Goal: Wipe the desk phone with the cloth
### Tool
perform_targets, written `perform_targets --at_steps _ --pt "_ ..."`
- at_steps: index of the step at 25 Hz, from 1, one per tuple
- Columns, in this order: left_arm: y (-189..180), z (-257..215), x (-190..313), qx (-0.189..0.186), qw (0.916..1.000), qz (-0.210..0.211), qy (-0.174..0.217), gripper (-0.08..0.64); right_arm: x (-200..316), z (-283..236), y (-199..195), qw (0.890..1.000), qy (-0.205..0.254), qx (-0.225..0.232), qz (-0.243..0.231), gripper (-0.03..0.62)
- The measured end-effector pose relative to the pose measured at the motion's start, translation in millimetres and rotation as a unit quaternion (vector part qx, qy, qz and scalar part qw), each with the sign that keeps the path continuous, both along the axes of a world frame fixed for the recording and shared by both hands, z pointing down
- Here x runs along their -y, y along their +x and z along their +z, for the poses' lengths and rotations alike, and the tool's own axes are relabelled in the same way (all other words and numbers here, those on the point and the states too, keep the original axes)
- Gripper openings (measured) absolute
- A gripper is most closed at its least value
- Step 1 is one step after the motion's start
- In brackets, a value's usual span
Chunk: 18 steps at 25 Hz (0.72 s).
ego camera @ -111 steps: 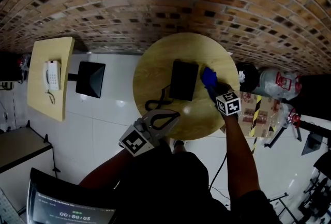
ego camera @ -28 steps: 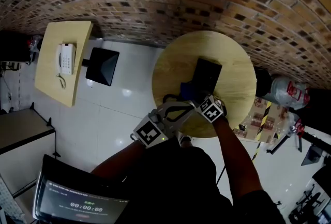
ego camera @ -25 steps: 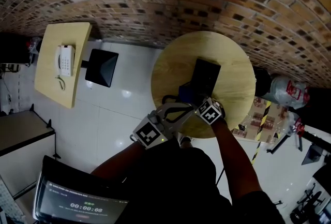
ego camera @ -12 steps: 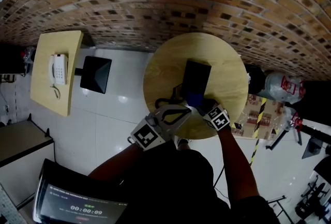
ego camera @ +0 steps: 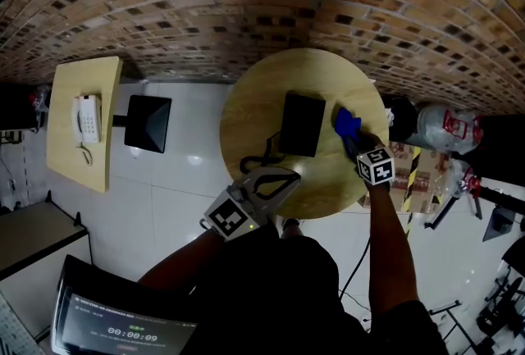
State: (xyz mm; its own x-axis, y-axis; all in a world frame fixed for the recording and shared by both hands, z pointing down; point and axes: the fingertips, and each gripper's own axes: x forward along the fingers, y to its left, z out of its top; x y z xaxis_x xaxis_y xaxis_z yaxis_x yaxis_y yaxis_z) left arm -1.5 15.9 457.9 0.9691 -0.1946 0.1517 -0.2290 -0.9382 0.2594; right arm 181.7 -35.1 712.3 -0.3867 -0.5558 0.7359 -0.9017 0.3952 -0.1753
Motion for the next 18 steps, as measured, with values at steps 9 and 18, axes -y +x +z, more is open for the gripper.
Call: perform_targets --at_steps 9,18 --pt "-7.9 11.9 -0.7 0.015 0.9999 -0.003 -0.009 -0.008 5.6 42.1 23.2 0.998 -0.041 -0.022 0.04 0.115" --pt "-10.0 7.9 0.9 0.006 0.9999 -0.01 -0.008 -0.009 14.9 31.3 27.2 0.998 -0.029 -0.021 0.051 0.299"
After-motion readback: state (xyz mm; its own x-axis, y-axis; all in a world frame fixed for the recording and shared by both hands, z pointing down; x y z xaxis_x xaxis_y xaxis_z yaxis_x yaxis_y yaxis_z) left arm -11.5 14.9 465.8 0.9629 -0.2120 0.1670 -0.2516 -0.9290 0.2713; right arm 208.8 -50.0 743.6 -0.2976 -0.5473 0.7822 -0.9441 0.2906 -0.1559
